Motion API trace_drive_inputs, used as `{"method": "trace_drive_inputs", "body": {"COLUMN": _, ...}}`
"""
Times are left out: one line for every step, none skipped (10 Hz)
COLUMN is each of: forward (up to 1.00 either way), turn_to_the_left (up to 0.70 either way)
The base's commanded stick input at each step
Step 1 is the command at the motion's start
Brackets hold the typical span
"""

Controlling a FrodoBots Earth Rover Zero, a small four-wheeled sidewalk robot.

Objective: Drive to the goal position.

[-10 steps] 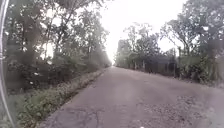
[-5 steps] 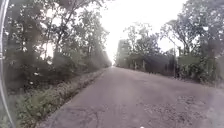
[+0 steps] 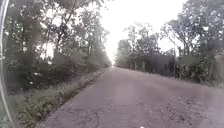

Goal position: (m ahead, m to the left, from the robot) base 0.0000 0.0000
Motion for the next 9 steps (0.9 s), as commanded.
{"method": "trace_drive_inputs", "body": {"forward": 0.1, "turn_to_the_left": 0.01}}
{"method": "trace_drive_inputs", "body": {"forward": 0.1, "turn_to_the_left": 0.01}}
{"method": "trace_drive_inputs", "body": {"forward": 0.1, "turn_to_the_left": 0.01}}
{"method": "trace_drive_inputs", "body": {"forward": 0.1, "turn_to_the_left": 0.01}}
{"method": "trace_drive_inputs", "body": {"forward": 0.1, "turn_to_the_left": 0.01}}
{"method": "trace_drive_inputs", "body": {"forward": 0.1, "turn_to_the_left": 0.01}}
{"method": "trace_drive_inputs", "body": {"forward": 0.1, "turn_to_the_left": 0.01}}
{"method": "trace_drive_inputs", "body": {"forward": 0.1, "turn_to_the_left": 0.01}}
{"method": "trace_drive_inputs", "body": {"forward": 0.1, "turn_to_the_left": 0.01}}
